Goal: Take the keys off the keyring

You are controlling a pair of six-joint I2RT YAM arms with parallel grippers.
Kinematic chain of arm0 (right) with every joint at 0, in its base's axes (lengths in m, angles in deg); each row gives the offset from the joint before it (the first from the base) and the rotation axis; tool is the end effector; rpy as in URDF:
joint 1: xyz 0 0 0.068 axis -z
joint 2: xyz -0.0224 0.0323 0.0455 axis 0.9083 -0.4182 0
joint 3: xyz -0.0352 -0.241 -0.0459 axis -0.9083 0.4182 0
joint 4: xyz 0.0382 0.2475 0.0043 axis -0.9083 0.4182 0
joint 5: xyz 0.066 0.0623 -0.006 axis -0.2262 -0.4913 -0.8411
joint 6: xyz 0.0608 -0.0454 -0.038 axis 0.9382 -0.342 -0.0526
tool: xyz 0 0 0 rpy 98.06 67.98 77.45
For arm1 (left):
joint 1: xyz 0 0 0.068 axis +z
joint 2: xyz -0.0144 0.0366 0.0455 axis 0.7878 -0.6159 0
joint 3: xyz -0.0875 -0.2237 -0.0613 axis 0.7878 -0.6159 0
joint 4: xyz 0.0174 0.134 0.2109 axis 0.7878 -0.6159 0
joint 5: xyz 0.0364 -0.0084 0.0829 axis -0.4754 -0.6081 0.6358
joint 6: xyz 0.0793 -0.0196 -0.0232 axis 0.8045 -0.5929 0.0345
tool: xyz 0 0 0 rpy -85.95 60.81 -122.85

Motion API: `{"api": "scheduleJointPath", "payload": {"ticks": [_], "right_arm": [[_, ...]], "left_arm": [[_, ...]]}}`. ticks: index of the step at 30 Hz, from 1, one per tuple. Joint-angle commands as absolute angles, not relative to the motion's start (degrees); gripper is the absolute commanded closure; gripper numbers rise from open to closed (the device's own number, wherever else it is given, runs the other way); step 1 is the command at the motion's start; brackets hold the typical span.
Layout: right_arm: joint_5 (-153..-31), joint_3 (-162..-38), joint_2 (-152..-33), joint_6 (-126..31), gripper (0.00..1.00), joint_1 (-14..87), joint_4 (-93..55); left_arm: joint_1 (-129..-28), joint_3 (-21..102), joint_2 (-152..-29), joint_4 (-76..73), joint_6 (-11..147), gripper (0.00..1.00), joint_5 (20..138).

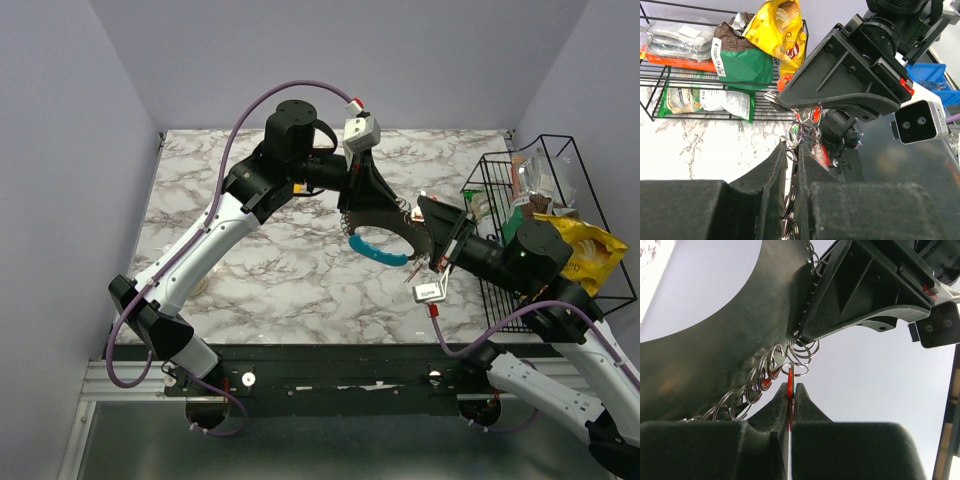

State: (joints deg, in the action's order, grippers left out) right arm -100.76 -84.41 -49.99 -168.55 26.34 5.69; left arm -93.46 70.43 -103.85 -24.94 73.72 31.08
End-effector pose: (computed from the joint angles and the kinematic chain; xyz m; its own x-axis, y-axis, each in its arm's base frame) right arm 0.1238 0.1269 0.3924 0.7720 -0.5023 0.3895 0.2858 -0.2730 -0.9186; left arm 0.2159 -0.2737 0.4478 -0.2029 0.1034 -0.9737 0.9691 -0.1212 -0.2148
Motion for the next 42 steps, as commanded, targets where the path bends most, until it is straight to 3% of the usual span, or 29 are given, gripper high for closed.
{"api": "scheduleJointPath", "payload": {"ticks": [1, 21, 27, 32, 42], "right_arm": [[-104.02, -83.58, -48.91, -177.4, 0.99, 26.08, 9.83], [-106.13, -92.36, -58.66, -204.38, 0.99, 25.81, 23.27], [-107.01, -91.58, -56.48, -204.04, 0.99, 25.64, 25.12], [-107.1, -89.73, -54.19, -204.74, 0.99, 25.64, 25.22], [-110.09, -86.13, -51.9, -202.64, 0.99, 25.73, 16.97]], "left_arm": [[-91.8, 71.31, -102.81, -22.1, 72.76, 1.0, 32.86], [-91.89, 69.56, -102.11, -22.36, 72.23, 1.0, 34.88], [-89.87, 67.89, -101.06, -21.67, 71.1, 1.0, 36.29], [-85.57, 63.76, -100.44, -12.52, 61.79, 1.0, 34.27], [-83.8, 59.1, -99.12, -8.39, 58.08, 1.0, 35.24]]}}
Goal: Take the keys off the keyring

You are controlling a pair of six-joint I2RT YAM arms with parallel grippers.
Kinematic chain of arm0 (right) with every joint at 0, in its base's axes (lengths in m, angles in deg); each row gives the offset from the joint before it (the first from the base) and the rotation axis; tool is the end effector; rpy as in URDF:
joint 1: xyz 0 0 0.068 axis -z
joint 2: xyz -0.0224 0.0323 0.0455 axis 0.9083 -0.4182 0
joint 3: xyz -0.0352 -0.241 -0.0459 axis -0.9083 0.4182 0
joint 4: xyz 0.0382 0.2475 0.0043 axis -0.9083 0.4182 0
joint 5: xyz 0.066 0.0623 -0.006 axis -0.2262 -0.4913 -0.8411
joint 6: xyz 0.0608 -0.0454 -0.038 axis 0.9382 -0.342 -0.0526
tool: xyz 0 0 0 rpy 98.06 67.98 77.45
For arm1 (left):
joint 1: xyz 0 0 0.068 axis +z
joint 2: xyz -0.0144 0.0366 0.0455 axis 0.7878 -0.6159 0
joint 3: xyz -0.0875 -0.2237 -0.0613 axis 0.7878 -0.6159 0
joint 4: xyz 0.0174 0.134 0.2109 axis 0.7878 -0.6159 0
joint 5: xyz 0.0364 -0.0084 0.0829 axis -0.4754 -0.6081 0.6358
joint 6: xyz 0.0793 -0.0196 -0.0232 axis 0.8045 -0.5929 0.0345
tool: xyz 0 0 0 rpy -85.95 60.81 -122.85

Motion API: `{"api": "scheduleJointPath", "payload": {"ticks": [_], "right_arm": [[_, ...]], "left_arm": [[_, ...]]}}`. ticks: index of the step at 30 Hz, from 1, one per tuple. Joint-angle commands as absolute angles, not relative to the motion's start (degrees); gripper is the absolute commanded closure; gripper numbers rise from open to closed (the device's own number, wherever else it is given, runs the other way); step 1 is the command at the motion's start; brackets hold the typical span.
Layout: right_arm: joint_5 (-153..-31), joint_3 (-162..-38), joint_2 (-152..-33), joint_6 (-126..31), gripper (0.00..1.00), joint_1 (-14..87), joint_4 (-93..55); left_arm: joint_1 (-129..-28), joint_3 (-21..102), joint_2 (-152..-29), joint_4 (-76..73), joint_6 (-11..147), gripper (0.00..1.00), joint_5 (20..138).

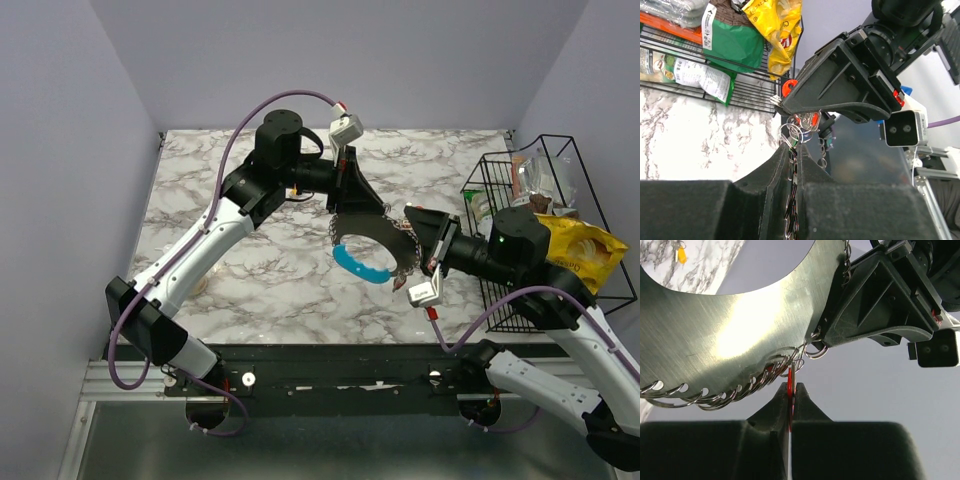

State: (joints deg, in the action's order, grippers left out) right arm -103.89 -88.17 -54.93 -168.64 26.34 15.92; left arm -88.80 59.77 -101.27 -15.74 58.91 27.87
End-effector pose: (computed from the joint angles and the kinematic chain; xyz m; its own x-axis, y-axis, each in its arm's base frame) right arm 0.1294 0.1364 0.3755 0.8532 -0.4162 0.3143 0.1566 -0.3703 -0.9156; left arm 0.2358 -0.2569 0.4190 -0.4374 0.1037 -0.8933 0.8920 -0.0759 -0.4456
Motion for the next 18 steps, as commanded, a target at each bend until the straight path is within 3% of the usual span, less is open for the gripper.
{"api": "scheduleJointPath", "payload": {"ticks": [1, 2, 4, 5, 8, 11, 18], "right_arm": [[-110.52, -85.6, -51.81, -201.67, 0.99, 25.64, 12.6], [-110.79, -85.25, -52.07, -200.62, 0.99, 25.64, 10.56], [-110.53, -85.86, -52.6, -197.98, 0.99, 25.64, 7.57], [-110.18, -85.95, -52.77, -197.28, 0.99, 25.64, 6.24], [-110.53, -86.39, -53.92, -194.02, 0.99, 25.64, 1.85], [-111.32, -86.04, -54.71, -192.62, 0.99, 25.64, -1.94], [-112.55, -85.07, -54.8, -187.87, 0.99, 25.55, -4.76]], "left_arm": [[-83.8, 58.49, -99.03, -7.34, 57.82, 1.0, 34.63], [-83.8, 58.13, -99.03, -6.72, 57.64, 0.98, 32.27], [-83.8, 56.73, -98.33, -5.4, 57.64, 0.84, 30.93], [-83.71, 56.46, -98.33, -5.31, 57.82, 0.72, 29.45], [-83.89, 55.93, -98.15, -4.96, 59.13, 0.57, 26.2], [-84.67, 55.49, -97.72, -5.13, 60.71, 0.49, 24.17], [-85.47, 57.6, -97.62, -10.32, 67.3, 0.47, 23.81]]}}
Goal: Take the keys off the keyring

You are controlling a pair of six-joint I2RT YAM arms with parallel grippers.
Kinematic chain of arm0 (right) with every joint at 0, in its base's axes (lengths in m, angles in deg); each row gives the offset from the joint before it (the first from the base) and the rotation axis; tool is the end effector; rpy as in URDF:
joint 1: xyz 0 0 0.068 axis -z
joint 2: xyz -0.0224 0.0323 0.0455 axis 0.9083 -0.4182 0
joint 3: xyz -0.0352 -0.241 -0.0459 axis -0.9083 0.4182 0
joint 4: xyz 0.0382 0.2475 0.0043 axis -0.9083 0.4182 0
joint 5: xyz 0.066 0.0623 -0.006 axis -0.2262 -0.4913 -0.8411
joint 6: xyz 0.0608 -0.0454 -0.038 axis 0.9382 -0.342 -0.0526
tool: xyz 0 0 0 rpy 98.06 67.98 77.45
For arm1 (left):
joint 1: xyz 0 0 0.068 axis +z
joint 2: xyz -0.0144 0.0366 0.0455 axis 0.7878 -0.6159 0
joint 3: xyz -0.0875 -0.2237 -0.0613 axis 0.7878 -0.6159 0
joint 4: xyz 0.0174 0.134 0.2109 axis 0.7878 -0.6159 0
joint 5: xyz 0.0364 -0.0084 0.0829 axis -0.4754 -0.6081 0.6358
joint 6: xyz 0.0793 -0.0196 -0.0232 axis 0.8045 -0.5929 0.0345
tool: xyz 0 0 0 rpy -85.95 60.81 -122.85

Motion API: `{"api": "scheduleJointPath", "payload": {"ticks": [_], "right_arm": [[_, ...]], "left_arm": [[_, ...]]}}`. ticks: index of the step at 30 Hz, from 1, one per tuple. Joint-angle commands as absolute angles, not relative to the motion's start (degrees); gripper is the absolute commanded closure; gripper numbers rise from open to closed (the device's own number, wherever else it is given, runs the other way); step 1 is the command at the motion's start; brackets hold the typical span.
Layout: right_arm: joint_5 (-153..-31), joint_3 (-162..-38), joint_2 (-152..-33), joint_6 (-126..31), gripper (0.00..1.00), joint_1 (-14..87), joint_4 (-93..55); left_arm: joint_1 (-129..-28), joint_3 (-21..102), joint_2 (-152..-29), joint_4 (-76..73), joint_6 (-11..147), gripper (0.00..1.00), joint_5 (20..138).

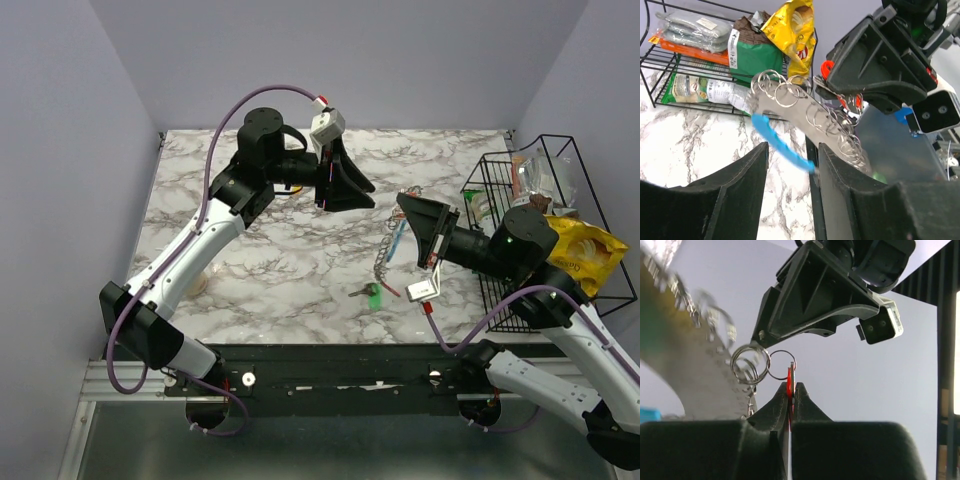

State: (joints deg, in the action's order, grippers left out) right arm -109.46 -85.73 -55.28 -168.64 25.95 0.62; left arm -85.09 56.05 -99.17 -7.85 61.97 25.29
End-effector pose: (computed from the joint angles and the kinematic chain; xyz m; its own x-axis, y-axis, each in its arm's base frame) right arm 0.1316 0.1486 0.3979 0.8381 -0.3817 0.3897 0.3335 -0.2069 -0.9198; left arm 0.2438 -0.2377 0.4240 -0.3082 0.0319 -0.9508 0.9469 -0.0859 -0.3098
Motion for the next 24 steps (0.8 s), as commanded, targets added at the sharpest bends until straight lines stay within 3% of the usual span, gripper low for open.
{"api": "scheduleJointPath", "payload": {"ticks": [1, 17, 24], "right_arm": [[-112.81, -84.9, -54.71, -187.6, 0.99, 25.55, -5.02], [-115.01, -84.11, -54.27, -184.44, 0.99, 25.11, -8.19], [-114.84, -84.89, -54.27, -184.17, 0.99, 24.94, -7.4]], "left_arm": [[-85.38, 59.34, -97.71, -11.71, 68.09, 0.47, 24.16], [-88.2, 66.04, -100.08, -20.69, 79.35, 0.46, 25.13], [-88.2, 67.36, -101.67, -19.2, 81.72, 0.46, 20.21]]}}
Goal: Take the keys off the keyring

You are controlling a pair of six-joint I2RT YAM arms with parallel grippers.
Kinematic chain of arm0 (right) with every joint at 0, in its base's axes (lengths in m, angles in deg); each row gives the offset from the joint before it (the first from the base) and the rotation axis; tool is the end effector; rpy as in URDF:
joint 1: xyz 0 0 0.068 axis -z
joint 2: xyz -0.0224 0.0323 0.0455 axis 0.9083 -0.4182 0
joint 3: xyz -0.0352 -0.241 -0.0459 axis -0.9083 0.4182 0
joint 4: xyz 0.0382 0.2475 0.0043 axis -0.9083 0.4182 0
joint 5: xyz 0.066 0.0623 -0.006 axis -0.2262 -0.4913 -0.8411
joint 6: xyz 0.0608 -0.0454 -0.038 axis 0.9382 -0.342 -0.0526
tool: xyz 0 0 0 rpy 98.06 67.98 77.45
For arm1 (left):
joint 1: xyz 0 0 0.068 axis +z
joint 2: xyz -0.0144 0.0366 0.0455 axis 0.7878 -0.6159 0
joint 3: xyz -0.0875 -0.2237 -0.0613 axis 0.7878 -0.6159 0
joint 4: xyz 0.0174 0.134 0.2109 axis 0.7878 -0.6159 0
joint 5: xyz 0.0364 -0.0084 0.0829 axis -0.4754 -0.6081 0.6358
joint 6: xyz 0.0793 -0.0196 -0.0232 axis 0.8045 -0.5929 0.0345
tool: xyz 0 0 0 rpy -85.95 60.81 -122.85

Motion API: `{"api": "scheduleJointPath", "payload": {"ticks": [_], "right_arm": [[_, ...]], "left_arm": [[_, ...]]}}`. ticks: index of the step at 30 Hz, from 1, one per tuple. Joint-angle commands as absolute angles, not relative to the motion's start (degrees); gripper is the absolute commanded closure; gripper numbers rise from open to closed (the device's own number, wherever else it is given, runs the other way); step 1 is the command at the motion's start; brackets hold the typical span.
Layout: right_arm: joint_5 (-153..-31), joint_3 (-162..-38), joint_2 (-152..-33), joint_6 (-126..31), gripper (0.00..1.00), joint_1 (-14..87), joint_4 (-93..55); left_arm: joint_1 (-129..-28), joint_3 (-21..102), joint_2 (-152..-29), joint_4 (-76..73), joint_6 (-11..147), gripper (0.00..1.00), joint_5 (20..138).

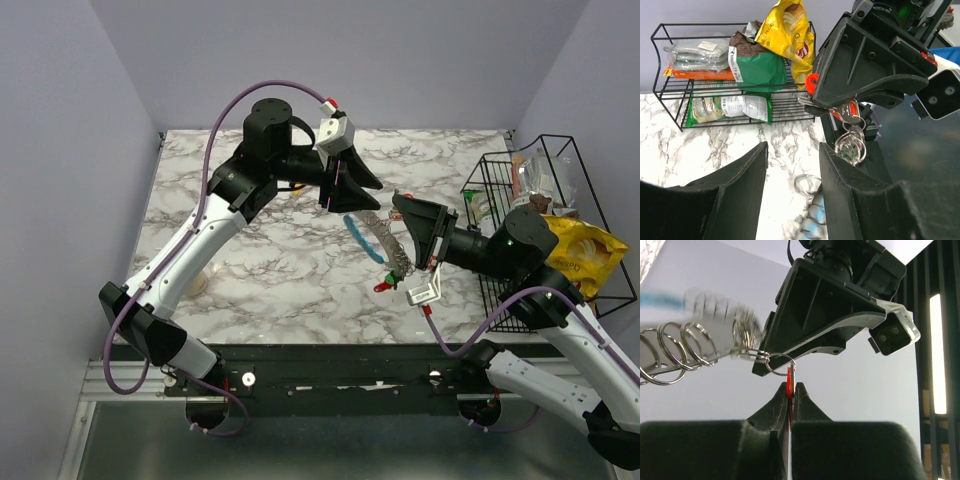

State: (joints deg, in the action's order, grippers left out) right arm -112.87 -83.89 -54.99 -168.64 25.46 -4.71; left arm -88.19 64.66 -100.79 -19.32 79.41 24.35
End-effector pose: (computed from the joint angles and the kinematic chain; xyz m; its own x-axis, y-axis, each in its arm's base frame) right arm 0.1283 0.1532 0.4007 0.8425 -0.3417 0.4164 0.3913 -0.1430 -0.9091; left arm 0.2258 -0.2477 0.4435 -0.0730 0.0514 -0.9960 0.9840 -0.1593 -0.0803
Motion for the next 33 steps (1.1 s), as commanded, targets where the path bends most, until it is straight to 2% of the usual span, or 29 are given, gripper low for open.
{"api": "scheduleJointPath", "payload": {"ticks": [1, 9, 19, 23, 29, 33], "right_arm": [[-114.75, -84.98, -54.18, -184.17, 0.99, 24.85, -7.13], [-114.04, -86.04, -54.62, -183.82, 0.99, 24.94, -6.78], [-113.43, -87.36, -54.53, -182.33, 0.99, 24.85, -7.39], [-112.73, -87.62, -54.62, -181.71, 0.99, 24.85, -7.48], [-111.32, -87.36, -53.83, -180.57, 0.99, 24.85, -7.13], [-110.53, -86.83, -52.87, -180.4, 0.99, 24.85, -6.08]], "left_arm": [[-88.46, 67.45, -101.84, -18.85, 81.81, 0.46, 19.68], [-91.18, 68.76, -103.51, -18.67, 82.78, 0.43, 10.55], [-94.79, 68.06, -105.8, -18.85, 83.04, 0.44, 7.28], [-94.87, 67.89, -105.62, -19.11, 83.22, 0.54, 7.55], [-94.87, 68.06, -104.75, -20.25, 83.57, 0.6, 8.51], [-94.79, 68.41, -104.22, -20.95, 83.66, 0.6, 8.78]]}}
